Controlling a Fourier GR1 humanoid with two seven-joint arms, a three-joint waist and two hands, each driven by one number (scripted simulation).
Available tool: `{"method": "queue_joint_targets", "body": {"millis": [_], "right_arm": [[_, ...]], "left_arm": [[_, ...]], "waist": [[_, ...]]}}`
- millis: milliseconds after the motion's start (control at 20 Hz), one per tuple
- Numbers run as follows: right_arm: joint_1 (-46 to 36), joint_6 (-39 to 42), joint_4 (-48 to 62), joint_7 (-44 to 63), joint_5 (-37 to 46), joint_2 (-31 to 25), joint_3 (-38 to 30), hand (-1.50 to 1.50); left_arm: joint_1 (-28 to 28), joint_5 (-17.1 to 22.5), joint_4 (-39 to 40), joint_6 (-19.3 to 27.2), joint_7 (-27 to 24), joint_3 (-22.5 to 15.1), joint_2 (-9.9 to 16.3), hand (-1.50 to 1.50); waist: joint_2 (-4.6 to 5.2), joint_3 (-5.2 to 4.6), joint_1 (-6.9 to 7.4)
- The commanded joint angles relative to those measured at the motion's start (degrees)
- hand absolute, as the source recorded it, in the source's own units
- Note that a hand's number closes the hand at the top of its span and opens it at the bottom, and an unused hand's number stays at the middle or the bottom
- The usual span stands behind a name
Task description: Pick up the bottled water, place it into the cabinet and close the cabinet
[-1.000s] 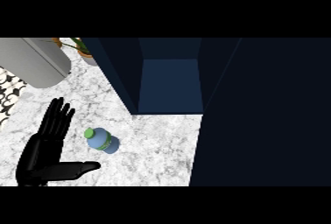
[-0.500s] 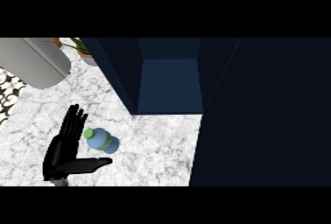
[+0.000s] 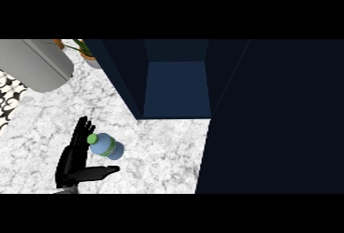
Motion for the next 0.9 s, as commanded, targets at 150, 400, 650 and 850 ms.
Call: {"method": "queue_joint_targets", "body": {"millis": [150, 400, 650, 850], "right_arm": [[2.4, -0.7, -10.8, 3.9, 3.3, -1.2, 2.2, -1.50], [3.0, -1.6, -14.1, 5.7, 2.4, -3.0, 0.5, -1.50], [1.2, -2.5, -8.9, 2.6, 4.4, -1.5, 2.9, -1.50], [2.3, -3.2, -12.1, 5.0, 4.5, -3.0, 3.2, -1.50]], "left_arm": [[-4.4, 0.2, 12.4, -4.1, -8.2, 2.1, 2.6, -1.50], [-7.1, 2.4, 18.5, -7.1, -11.2, 4.7, 4.4, -1.50], [-12.3, 2.0, 25.7, -5.7, -14.7, 4.4, 1.3, -1.50], [-13.3, 2.3, 28.9, -5.8, -17.3, 5.0, 0.7, -1.50]], "waist": [[0.00, 0.01, 0.06], [-0.07, -0.03, -0.36], [0.07, -0.01, -0.08], [0.02, -0.02, -0.26]]}}
